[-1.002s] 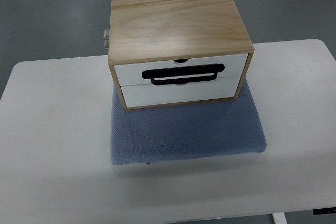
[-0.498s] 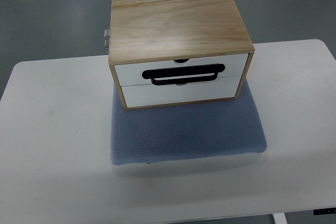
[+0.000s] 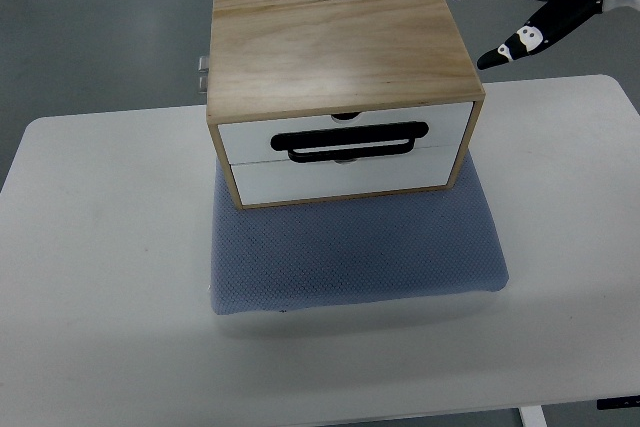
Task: Open wood drawer with right hand
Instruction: 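Move the right hand over the box and down to the upper drawer handle, then hook the right hand fingers around the upper drawer's black handle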
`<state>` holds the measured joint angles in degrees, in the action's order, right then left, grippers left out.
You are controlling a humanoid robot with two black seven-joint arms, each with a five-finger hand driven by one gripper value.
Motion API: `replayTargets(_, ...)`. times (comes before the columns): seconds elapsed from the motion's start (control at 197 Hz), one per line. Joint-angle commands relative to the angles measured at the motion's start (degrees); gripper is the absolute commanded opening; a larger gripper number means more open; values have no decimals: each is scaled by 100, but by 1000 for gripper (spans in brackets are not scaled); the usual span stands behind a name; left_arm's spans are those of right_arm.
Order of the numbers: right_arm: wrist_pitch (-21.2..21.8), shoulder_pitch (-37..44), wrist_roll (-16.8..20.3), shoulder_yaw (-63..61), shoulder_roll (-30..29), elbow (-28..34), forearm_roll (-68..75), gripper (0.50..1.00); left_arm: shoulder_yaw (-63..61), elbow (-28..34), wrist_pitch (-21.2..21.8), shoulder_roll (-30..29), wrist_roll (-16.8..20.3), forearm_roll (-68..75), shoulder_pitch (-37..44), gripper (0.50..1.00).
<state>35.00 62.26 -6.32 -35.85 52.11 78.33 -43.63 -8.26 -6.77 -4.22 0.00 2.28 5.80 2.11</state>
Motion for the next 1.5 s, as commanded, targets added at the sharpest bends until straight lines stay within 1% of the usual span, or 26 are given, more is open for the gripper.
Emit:
replayTargets(0.0,0,-74,219,8,-271,60,-164,944,0,0,0,0,0,0,0,1000)
replayTargets(0.132,0,-83,254,51,-570,148,-260,944,0,0,0,0,0,0,0,1000)
replayTargets(0.259,0,146,254,359,-544,121,-252,944,0,0,0,0,0,0,0,1000)
replayTargets(0.458,0,594,237,1378,-553,156,-190,944,0,0,0,0,0,0,0,1000)
replayTargets(0.702,0,963,228,1686,-544,306,3,944,0,0,0,0,0,0,0,1000)
replayTargets(0.915,0,884,263,1686,-588,728,21,944,0,0,0,0,0,0,0,1000)
replayTargets(0.996,0,849,289,1695,-658,728,-6,944,0,0,0,0,0,0,0,1000)
replayTargets(1.083,0,779,447,1695,-737,719,-23,944,0,0,0,0,0,0,0,1000)
replayTargets(1.159,0,744,500,1704,-825,701,-58,944,0,0,0,0,0,0,0,1000)
replayTargets(1.495,0,533,500,1704,-965,403,-357,944,0,0,0,0,0,0,0,1000)
